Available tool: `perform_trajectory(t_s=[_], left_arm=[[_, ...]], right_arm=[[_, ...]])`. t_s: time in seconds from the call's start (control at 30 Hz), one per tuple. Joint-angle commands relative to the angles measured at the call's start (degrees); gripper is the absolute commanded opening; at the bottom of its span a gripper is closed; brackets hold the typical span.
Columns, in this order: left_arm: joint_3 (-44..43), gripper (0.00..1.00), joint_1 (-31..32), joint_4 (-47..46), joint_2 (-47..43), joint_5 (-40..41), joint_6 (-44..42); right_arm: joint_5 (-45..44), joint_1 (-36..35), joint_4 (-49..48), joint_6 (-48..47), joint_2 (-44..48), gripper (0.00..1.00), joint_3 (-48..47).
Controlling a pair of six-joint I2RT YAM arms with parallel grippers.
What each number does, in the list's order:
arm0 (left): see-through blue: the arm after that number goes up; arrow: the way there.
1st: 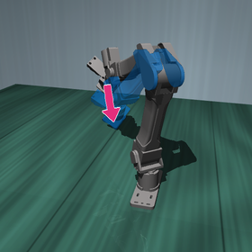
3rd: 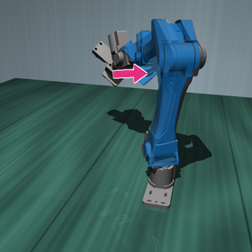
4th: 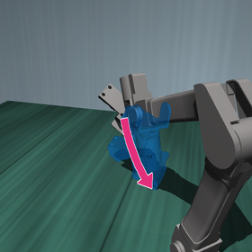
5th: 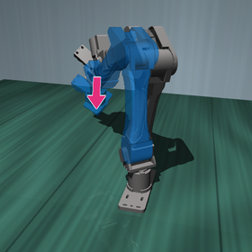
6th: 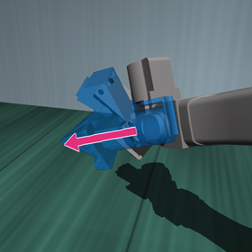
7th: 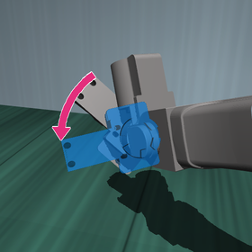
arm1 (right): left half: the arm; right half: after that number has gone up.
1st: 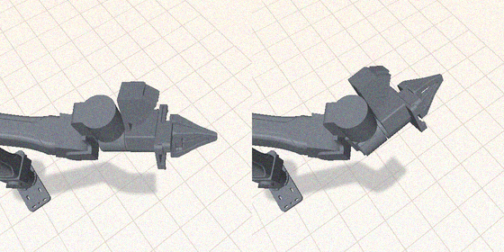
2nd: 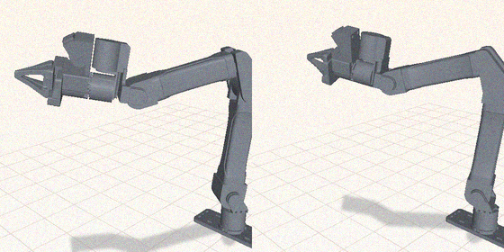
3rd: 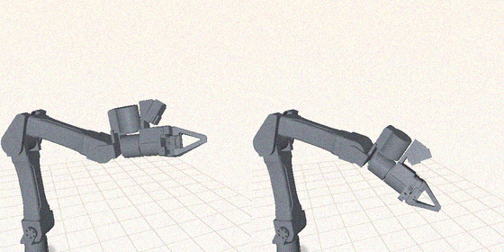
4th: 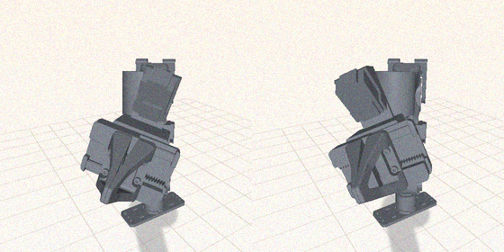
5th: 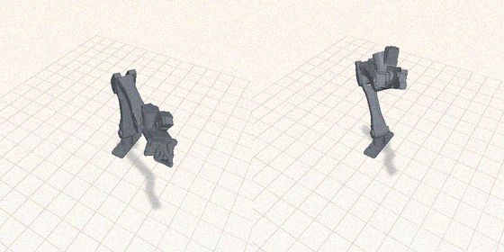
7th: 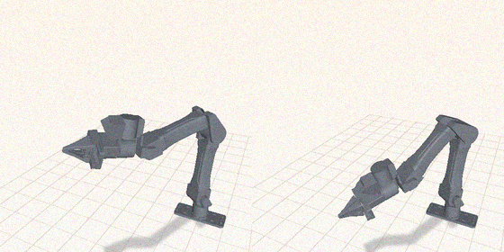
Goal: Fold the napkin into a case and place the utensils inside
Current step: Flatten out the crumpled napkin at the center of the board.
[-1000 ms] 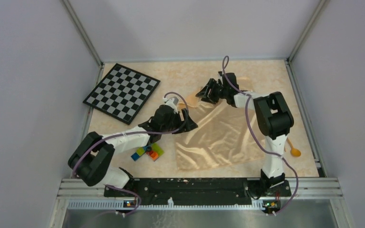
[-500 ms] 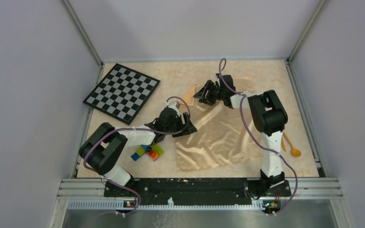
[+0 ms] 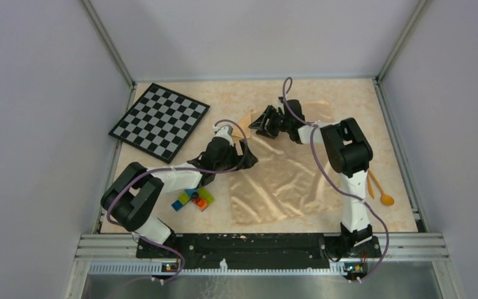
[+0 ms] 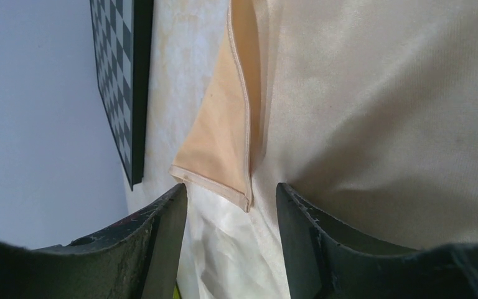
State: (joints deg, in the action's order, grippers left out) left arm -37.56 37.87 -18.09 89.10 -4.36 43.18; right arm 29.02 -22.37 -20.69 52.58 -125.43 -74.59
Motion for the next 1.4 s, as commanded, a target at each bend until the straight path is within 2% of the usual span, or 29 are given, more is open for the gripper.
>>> perform_trajectory(t_s=[0.0, 0.13, 0.23, 0.47, 0.63, 0.83, 0.97, 1.1, 1.23, 1.37], left_arm=[[-5.3, 0.98, -1.7, -8.0, 0.2, 9.7, -2.7], [-8.1, 0.98, -2.9, -10.8, 5.2, 14.7, 0.3], [-9.1, 0.97, -3.7, -17.0, 9.6, 14.9, 2.8], [-11.5, 0.97, -3.6, -17.7, 13.5, 11.8, 7.7], [-11.7, 0.98, -3.4, -18.8, 16.5, 13.7, 12.3], [-13.3, 0.97, -3.4, -25.8, 22.2, 13.9, 15.1], [-13.4, 0.95, -3.3, -35.8, 25.6, 16.9, 12.7], [-14.6, 0.95, -4.4, -52.4, 30.4, 21.6, 7.4], [-19.2, 0.94, -9.4, -58.1, 34.0, 22.6, 4.6], [-22.3, 0.94, -15.3, -65.0, 32.0, 10.3, 2.8]], right_arm=[[2.4, 1.4, -3.7, 2.9, 4.0, 0.55, 3.5], [3.5, 3.2, -4.4, 3.2, 6.6, 0.55, 6.3], [3.2, 4.4, -2.4, 1.3, 8.0, 0.54, 7.8], [2.8, 5.6, -3.1, 1.5, 7.1, 0.53, 9.7], [3.0, 5.6, -4.8, 2.5, 6.6, 0.52, 10.5], [2.5, 5.6, -5.3, 2.7, 7.2, 0.51, 11.6], [2.8, 5.6, -5.6, 2.8, 6.8, 0.51, 11.8], [3.2, 5.6, -5.6, 2.8, 7.0, 0.50, 12.5], [3.3, 5.6, -5.5, 2.7, 8.3, 0.50, 13.2], [3.2, 5.6, -3.2, 1.1, 9.0, 0.50, 12.2]])
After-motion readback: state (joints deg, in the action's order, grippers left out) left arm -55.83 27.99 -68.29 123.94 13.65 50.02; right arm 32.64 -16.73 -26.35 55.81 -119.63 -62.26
